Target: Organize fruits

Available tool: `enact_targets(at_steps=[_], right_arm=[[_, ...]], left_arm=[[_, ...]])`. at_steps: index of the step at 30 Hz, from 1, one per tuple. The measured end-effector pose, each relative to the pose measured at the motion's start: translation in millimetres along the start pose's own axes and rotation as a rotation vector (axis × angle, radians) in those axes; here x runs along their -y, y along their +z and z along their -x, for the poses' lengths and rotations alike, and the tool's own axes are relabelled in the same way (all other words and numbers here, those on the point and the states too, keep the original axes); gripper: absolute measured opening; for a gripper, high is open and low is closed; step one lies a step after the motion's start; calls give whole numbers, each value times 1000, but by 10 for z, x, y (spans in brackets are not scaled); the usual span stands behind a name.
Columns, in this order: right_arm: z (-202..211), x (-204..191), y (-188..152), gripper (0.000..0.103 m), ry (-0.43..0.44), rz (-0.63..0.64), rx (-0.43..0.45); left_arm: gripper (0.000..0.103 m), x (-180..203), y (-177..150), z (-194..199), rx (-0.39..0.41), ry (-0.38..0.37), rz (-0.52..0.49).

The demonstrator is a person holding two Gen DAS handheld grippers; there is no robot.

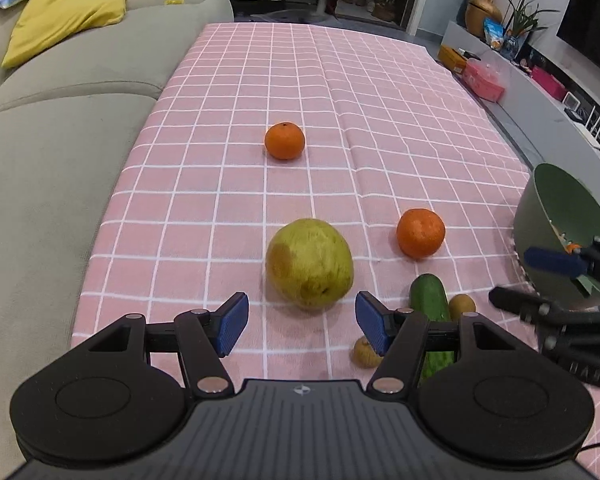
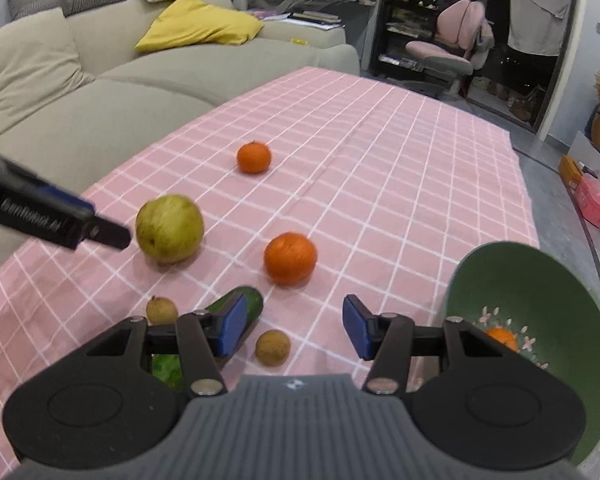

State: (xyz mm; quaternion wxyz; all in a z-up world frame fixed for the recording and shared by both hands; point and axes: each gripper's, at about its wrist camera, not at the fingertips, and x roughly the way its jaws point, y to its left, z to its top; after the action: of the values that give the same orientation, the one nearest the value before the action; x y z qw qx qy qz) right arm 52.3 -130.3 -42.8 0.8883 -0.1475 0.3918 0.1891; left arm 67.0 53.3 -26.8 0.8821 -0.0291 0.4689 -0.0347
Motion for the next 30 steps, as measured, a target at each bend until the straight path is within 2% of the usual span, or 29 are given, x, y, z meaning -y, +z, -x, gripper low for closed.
enact_targets(at_steps=[10,14,16,26,27,30], right_arm=[[-184,-17,-64,48,6,-14,-49],[-256,-28,-88,46,23,-17,-90],[-296,-43,-110,42,22,-5,-108],[-405,7,-150,41,38,-41,-137],[-424,4,-156,40,41,-45,-141],[-477,8,-176,28,51,-61,-148]], left_arm=[[73,22,124,-165,22,36,3],[73,-20,146,-218,18,13,31],[73,-18,144,-252,11,12,22],[76,49,126,-292,-2,-3,-26],[76,43,124,-296,-4,-2,-24],[76,28,127,-296,-5,-2,-16]])
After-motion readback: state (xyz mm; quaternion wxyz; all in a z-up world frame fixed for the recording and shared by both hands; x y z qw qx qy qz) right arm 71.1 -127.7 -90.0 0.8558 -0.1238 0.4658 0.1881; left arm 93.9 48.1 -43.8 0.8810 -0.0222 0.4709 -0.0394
